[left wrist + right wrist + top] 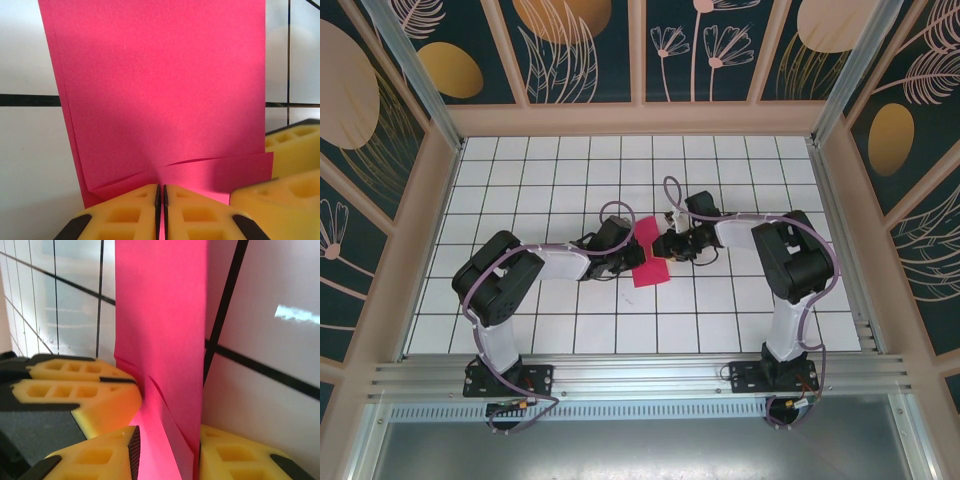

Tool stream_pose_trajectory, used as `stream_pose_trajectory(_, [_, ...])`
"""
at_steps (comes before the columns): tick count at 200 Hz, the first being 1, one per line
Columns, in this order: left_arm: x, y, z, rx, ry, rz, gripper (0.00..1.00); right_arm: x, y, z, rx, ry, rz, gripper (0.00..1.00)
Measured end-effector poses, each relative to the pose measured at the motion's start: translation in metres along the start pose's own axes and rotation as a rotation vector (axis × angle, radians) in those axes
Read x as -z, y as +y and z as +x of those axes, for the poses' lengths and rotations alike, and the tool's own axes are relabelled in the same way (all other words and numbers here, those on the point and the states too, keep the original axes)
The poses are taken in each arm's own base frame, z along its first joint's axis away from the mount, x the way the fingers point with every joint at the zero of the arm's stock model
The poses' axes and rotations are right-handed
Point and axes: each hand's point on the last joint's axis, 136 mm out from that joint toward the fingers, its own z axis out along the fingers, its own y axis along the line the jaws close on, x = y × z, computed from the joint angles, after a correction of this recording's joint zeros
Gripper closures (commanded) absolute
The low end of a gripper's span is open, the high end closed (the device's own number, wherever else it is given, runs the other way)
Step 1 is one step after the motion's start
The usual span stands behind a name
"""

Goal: Fold a paper plane with a square sheet of paper (pick it up from the middle)
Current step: Turn over the paper at the center of the table.

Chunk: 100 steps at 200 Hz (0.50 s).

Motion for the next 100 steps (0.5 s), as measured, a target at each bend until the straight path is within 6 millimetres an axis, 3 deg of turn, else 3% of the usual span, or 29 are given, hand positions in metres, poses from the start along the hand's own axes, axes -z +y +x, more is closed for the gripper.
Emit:
stream_pose_trajectory(33, [0.0, -0.001, 0.0, 0.001, 0.002, 0.003, 0.85, 0.001, -0.002, 0.012, 0.002, 0.016, -0.02, 0.9])
stream_pose_trajectory(64, [0.005, -0.004, -0.002, 0.007, -0.007, 0.015, 0.77, 0.01, 0.004, 0.01, 0.02, -0.007, -0.015, 1.0])
stream_pose_trajectory(83, [0.024, -0.014, -0.01, 0.018, -0.051, 0.045, 0.7, 0.027, 0.012, 0.003, 0.046, -0.052, 0.022, 1.0])
stream_pose_trajectory(100, [0.056, -0.033, -0.029, 0.016, -0.146, 0.09, 0.62, 0.052, 0.017, -0.006, 0.081, -0.122, 0.108, 1.0])
